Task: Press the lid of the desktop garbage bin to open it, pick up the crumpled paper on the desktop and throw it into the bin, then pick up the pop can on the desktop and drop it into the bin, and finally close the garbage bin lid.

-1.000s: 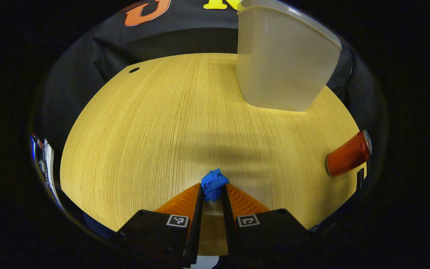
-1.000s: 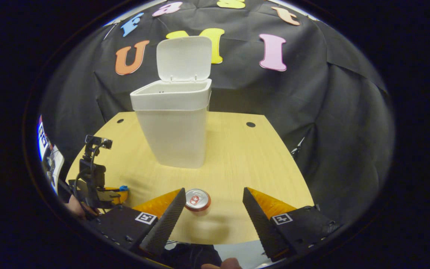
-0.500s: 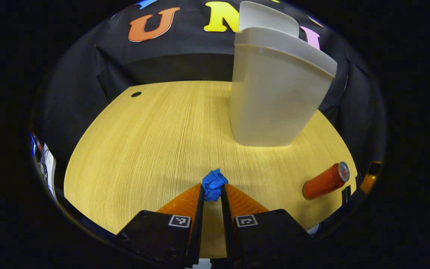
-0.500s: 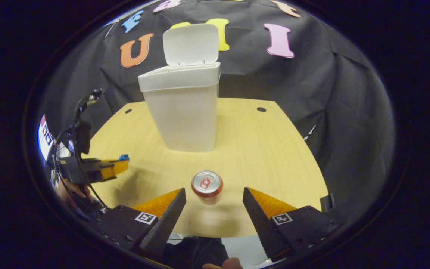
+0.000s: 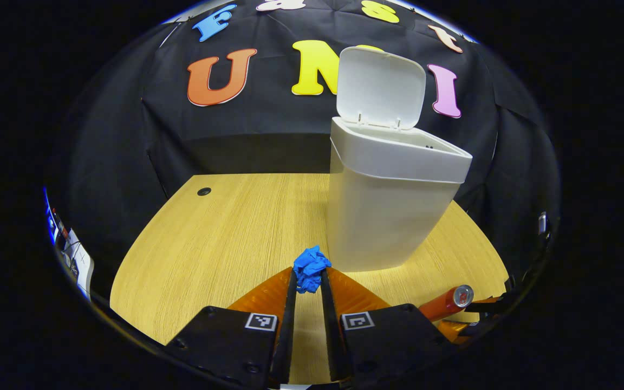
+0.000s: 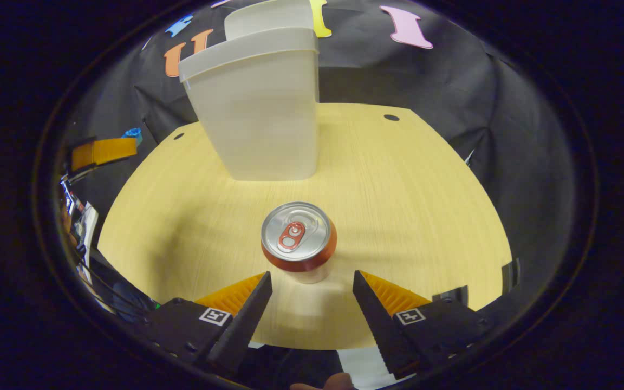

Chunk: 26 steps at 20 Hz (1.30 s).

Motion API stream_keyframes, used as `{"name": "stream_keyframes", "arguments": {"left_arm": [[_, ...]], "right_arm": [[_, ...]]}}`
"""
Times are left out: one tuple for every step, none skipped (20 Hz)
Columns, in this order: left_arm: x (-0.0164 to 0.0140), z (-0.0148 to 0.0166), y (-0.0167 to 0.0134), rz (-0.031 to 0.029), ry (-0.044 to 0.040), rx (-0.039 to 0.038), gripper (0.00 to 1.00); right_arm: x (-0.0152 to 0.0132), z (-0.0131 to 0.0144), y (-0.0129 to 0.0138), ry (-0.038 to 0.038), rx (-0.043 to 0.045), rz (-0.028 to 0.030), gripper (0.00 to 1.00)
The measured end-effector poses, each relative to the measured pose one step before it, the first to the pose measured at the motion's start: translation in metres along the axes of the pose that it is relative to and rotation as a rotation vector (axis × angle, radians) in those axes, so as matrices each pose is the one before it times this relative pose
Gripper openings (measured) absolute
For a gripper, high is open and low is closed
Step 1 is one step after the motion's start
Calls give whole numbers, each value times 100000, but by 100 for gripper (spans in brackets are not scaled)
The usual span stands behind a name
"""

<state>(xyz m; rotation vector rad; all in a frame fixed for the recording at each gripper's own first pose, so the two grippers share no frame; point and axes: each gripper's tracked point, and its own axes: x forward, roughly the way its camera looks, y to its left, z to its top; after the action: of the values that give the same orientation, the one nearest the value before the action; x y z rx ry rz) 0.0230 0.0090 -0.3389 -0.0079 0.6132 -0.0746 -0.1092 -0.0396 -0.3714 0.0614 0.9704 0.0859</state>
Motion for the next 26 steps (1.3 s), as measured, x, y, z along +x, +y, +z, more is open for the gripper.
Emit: {"name": "stream_keyframes", "arguments": {"left_arm": [[-403, 524, -58, -8, -1151, -171, 29], [-361, 510, -132, 64, -1043, -82, 29], [-239, 404, -165, 65, -1065, 114, 29], [-294, 438, -81, 7, -941, 202, 29], [-230, 352, -43, 78, -704, 259, 29], [-159, 347, -8, 198, -556, 253, 29], [-317, 333, 79, 380, -672, 166, 29], [-180, 285, 98, 353, -585, 231, 29], [-139, 156, 124, 387, -59, 226, 29], [-75, 200, 84, 220, -61, 153, 29], [-17, 228, 53, 344, -535, 28, 29], [-119, 292, 97, 328, -517, -257, 29], [19, 230, 30, 33, -480, -401, 29], [-32, 307, -76, -121, -358, -103, 29], [24, 312, 39, 213, -711, 171, 29], [38, 489, -28, -52, -846, -24, 29], [81, 590, 1, 25, -1186, -190, 29], [206, 581, -144, 133, -898, 137, 29], [276, 412, -151, -196, -768, 139, 29], [268, 538, -342, -450, -1008, -129, 29], [127, 911, -346, -695, -1442, -384, 29], [206, 1045, -391, -783, -2133, -504, 29], [343, 1322, -482, -618, -2675, -235, 29], [482, 1398, -525, -965, -3138, 171, 29], [549, 1446, -693, -1343, -2895, 431, 29], [715, 1150, -657, -1158, -2281, 223, 29]], "right_arm": [[458, 147, 234, -122, -773, 964, 94], [390, -160, 39, 449, -423, 333, 94], [521, -234, -80, 835, 252, -31, 95], [449, -284, 66, 838, 531, 360, 94], [472, -65, -56, 223, 216, -206, 94], [424, -78, -50, 218, -252, -402, 94], [304, 7, -113, 454, 54, -346, 95], [196, -23, 71, 418, 387, 475, 95], [143, 253, 41, -187, 312, 435, 94], [29, 51, 44, -226, -18, 247, 94], [119, 156, 51, -80, -292, -20, 93], [-33, 47, 179, -87, -536, 426, 92], [92, 11, 45, 155, -1053, -67, 86], [-161, 50, -161, -96, -1179, -253, 83], [-242, 245, 61, -221, -586, 648, 83], [-275, 226, 1, -596, -391, 774, 82], [-238, 672, -54, -1531, -531, 377, 82], [-481, 727, -8, -1500, -881, 15, 82], [-661, 805, -111, -1443, -778, -145, 82], [-761, 748, 58, -1494, -447, 156, 82], [-692, 898, -27, -1815, -197, 68, 82], [-727, 862, -123, -2017, -100, 103, 82], [-649, 1060, -6, -2185, 48, 123, 82], [-672, 1164, -193, -2239, -6, -154, 82], [-539, 1118, -368, -2213, -49, -633, 82], [-608, 1065, -554, -2099, 273, -404, 82]]}}
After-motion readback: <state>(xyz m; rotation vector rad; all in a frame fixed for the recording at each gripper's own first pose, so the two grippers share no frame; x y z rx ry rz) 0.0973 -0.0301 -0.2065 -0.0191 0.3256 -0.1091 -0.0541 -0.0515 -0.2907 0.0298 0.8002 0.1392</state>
